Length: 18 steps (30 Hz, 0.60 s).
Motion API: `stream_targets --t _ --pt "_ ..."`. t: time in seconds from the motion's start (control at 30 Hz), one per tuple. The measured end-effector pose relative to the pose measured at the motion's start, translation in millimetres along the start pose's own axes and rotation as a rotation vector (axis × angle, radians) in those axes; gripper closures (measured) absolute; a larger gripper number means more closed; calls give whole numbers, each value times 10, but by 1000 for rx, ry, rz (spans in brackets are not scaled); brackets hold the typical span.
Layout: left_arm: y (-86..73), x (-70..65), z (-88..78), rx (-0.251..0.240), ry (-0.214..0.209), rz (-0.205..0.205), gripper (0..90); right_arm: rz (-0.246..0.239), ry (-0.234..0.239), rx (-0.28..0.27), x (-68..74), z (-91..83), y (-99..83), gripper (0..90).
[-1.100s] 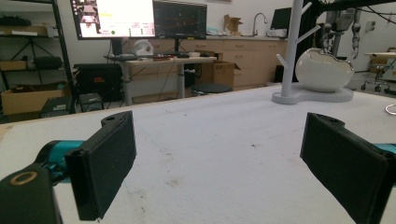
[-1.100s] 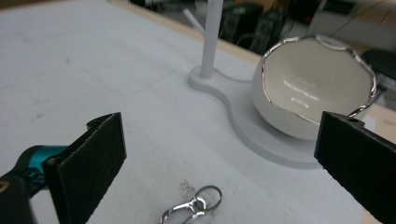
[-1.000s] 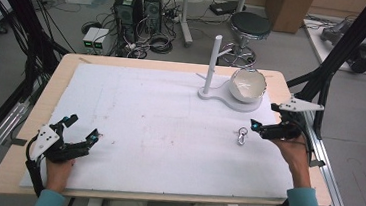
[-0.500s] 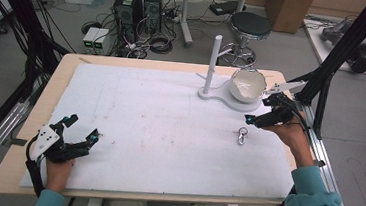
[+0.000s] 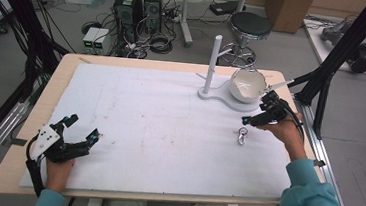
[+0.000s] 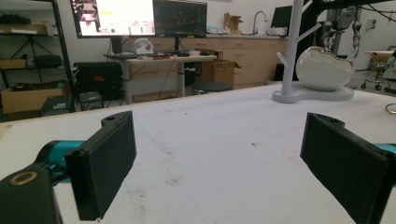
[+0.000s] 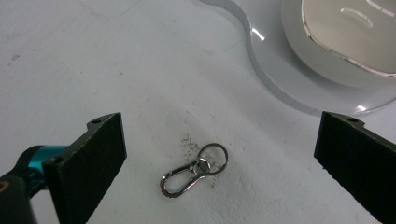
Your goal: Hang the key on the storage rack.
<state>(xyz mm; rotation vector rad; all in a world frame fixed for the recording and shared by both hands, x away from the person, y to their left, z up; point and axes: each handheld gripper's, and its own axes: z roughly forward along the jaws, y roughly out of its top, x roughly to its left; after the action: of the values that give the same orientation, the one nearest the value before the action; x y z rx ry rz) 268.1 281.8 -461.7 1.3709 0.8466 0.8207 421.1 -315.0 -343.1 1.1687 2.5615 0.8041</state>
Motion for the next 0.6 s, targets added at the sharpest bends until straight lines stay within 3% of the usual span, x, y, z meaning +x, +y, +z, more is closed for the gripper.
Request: stream_targets --t 0.1,0.6 --pt "0 0 -2 2 -1 2 109 25 -9 58 -24 89 -5 14" --pt "0 0 -1 -1 0 -2 109 108 1 185 -73 318 -14 14"
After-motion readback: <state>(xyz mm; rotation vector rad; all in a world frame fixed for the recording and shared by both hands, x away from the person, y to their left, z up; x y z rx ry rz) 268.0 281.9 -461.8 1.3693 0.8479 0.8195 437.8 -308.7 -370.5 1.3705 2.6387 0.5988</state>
